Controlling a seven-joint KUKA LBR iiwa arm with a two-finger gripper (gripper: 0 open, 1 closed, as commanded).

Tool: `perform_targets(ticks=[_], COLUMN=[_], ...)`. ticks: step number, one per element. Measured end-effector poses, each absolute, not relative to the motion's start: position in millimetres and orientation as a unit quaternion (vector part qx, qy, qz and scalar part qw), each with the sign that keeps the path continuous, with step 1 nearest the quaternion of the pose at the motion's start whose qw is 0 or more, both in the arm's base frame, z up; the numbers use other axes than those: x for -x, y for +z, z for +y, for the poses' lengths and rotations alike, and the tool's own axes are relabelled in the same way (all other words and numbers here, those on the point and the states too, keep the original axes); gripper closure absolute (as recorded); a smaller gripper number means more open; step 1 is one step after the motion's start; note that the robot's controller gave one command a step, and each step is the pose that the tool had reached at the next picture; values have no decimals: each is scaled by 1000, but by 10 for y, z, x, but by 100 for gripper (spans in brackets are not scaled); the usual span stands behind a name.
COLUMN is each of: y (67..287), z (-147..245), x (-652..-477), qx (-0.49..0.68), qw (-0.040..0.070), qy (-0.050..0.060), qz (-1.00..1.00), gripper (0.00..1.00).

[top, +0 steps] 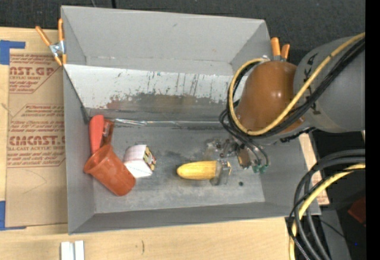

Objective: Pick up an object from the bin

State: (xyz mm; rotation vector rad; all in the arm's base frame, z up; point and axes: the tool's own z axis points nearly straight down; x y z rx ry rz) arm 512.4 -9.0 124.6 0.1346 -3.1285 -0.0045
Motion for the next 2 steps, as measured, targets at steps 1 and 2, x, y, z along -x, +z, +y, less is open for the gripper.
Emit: perform_targets(ticks=[1, 2], y=[1872, 2384], z=[-173, -193], x=[-5220, -5217], qx=[-13, 6], qw=[1, 4], qy=[-1, -1], qz=[-1000, -1000], gripper=[100, 100])
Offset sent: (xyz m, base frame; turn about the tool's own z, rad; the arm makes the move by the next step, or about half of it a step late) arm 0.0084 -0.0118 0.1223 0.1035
